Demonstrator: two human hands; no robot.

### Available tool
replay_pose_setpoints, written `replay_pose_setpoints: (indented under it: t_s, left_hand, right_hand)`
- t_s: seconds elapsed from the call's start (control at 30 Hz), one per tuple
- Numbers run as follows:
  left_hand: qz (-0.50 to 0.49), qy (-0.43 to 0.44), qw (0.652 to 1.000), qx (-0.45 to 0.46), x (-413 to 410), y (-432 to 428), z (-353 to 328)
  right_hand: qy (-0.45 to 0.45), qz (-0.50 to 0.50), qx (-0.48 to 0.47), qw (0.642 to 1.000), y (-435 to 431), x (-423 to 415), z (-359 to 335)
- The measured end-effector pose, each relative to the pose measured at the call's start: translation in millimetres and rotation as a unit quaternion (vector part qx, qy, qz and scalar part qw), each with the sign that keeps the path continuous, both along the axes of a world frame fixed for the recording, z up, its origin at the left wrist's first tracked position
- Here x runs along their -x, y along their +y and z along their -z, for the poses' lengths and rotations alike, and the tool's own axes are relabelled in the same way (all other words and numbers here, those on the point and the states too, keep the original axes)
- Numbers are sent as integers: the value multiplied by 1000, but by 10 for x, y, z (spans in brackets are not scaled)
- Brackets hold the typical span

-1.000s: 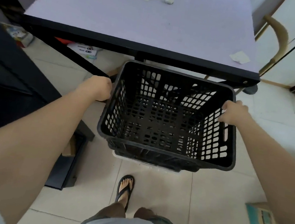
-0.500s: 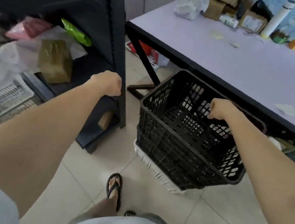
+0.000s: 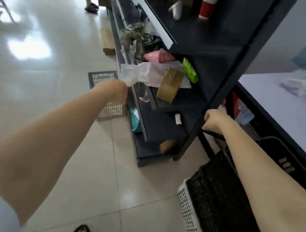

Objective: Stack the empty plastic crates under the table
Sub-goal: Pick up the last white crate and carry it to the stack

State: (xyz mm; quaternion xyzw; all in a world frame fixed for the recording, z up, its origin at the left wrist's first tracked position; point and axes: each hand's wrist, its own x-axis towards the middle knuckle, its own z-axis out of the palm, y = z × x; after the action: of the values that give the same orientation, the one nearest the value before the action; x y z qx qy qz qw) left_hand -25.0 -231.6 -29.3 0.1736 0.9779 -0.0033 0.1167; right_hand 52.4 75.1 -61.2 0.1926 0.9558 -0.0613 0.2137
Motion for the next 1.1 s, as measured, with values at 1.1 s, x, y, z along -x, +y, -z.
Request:
replay_pose_setpoints:
  t_s: [1.1]
  left_hand:
    - [-239,-64,968,-48,3825,-4689,249]
  right_hand:
    - [-62,-164,80,981,-4699,5126,119]
